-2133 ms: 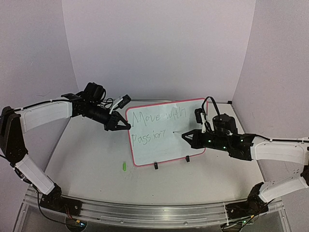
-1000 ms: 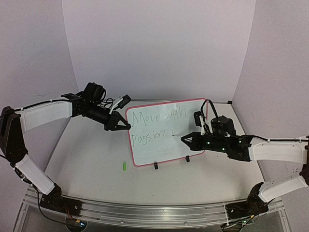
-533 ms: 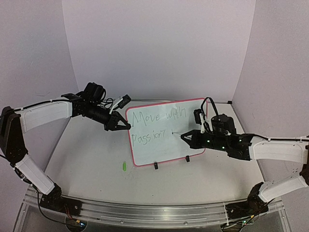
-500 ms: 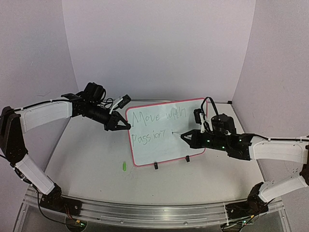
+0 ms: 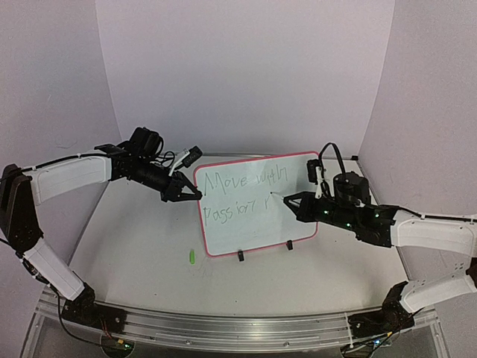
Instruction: Write a sentence on the whiteboard
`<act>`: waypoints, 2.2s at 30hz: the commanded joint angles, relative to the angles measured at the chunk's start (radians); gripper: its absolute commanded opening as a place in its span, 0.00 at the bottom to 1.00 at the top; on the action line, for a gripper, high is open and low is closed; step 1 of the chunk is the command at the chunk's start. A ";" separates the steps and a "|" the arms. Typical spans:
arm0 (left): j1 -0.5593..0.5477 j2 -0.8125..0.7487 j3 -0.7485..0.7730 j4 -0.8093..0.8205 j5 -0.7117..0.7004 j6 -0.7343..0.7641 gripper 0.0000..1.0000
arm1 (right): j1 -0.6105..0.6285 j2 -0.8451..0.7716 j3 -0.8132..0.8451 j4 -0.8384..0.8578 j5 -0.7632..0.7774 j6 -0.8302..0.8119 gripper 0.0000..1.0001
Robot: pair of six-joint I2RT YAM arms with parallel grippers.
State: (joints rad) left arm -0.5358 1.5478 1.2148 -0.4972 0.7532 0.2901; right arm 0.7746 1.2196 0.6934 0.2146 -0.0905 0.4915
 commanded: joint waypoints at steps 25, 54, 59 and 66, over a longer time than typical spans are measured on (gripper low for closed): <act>-0.009 0.011 -0.004 -0.024 -0.077 0.036 0.00 | -0.004 0.004 -0.069 -0.004 0.011 0.063 0.00; -0.009 0.007 -0.005 -0.023 -0.075 0.037 0.00 | -0.019 -0.030 -0.006 -0.016 0.051 -0.001 0.00; -0.009 0.008 -0.005 -0.023 -0.076 0.035 0.00 | -0.023 -0.022 0.004 -0.012 0.044 -0.011 0.00; -0.010 0.010 -0.006 -0.023 -0.075 0.035 0.00 | -0.023 -0.002 0.007 -0.013 -0.007 -0.011 0.00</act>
State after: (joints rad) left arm -0.5358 1.5478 1.2148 -0.4971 0.7532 0.2893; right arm 0.7576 1.1980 0.6647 0.1856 -0.0778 0.4934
